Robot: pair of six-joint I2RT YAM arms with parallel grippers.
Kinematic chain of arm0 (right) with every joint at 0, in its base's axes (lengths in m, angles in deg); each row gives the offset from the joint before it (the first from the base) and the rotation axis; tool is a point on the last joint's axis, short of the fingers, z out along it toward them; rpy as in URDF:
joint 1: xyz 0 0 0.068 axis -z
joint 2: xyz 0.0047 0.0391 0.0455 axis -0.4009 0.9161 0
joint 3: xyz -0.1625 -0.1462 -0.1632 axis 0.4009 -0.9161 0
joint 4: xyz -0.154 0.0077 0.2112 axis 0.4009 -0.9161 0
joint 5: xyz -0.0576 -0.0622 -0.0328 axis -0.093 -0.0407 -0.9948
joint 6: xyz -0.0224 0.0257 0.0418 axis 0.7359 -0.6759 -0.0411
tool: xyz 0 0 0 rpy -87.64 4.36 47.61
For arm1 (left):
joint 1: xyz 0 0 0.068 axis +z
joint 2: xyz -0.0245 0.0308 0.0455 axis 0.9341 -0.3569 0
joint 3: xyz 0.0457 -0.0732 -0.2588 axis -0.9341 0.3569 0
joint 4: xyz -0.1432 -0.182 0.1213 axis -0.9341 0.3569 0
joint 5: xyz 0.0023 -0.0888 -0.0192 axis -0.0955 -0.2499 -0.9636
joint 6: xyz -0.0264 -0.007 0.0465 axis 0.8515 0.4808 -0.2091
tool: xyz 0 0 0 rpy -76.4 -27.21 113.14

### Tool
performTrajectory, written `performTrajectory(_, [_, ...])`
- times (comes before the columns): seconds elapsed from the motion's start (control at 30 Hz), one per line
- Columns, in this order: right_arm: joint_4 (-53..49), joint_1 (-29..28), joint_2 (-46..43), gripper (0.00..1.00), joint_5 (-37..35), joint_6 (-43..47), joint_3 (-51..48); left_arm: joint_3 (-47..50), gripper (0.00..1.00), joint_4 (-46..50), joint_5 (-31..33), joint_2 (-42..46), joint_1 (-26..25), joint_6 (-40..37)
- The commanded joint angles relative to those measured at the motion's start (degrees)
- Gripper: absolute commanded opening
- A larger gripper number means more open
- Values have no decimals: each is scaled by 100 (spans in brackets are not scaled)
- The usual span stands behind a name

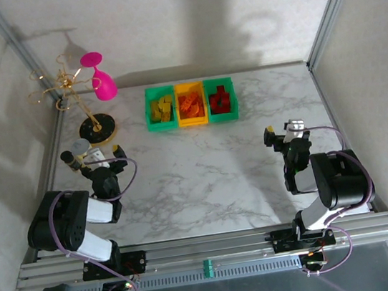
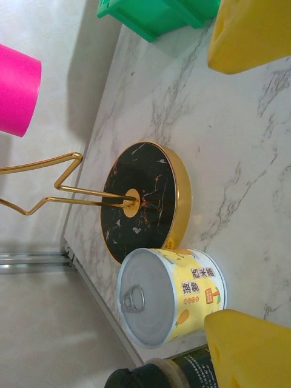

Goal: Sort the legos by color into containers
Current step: Reset both arms

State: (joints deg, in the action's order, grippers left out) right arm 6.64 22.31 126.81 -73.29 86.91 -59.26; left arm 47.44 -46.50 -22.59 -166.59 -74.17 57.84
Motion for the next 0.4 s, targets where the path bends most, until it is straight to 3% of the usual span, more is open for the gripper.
performTrajectory(0.0, [228, 9, -18, 99, 95, 37, 58, -80, 99, -191, -124, -28, 33, -42])
performTrajectory(0.37, [218, 18, -19, 99, 114, 37, 62, -80, 99, -183, -124, -19, 38, -44])
